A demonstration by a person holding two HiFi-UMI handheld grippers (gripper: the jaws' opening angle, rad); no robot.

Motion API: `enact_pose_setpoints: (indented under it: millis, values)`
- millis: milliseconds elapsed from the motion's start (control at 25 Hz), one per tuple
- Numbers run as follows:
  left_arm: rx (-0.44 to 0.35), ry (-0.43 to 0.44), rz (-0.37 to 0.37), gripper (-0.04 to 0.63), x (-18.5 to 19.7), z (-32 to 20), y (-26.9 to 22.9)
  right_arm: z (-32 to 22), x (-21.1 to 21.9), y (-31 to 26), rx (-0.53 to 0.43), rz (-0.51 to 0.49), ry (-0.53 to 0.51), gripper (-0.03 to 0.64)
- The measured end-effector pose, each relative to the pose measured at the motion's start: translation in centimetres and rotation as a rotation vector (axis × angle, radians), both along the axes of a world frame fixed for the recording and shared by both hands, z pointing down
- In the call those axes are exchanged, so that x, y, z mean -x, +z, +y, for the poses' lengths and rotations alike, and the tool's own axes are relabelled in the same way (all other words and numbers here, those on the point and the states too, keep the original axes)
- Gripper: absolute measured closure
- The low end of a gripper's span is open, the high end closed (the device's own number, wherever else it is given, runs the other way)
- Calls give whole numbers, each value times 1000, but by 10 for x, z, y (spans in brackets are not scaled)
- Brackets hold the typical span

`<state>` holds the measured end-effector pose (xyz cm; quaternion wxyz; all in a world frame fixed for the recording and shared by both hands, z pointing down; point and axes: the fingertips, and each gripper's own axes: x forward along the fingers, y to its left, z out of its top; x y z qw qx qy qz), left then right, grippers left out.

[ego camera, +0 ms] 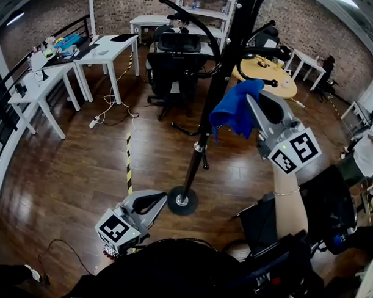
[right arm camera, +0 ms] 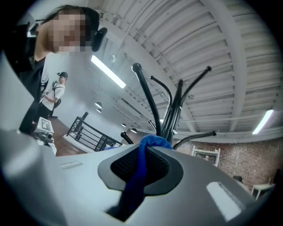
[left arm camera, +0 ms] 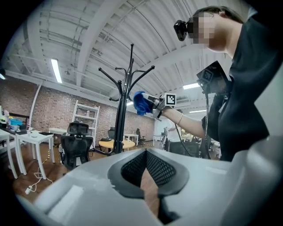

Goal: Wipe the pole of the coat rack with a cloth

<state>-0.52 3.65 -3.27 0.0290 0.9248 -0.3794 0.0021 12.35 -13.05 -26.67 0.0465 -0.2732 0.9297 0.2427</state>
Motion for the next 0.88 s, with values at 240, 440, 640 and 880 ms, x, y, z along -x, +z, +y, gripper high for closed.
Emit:
enact_pose_setpoints:
  millis: [240, 440, 640, 880]
  values:
    - [-3, 19, 13, 589, -6, 4, 0, -17, -48, -23, -59, -125, 179, 581]
    - [-3, -84, 47, 589, 22, 17, 9, 1, -48, -93, -236, -195, 194, 581]
    - [11, 12, 43, 589, 3, -3, 2, -51, -12, -96, -109, -203, 348, 582]
    - [34, 79, 25, 589, -15, -5, 9, -73, 6, -39, -69, -25, 502, 582]
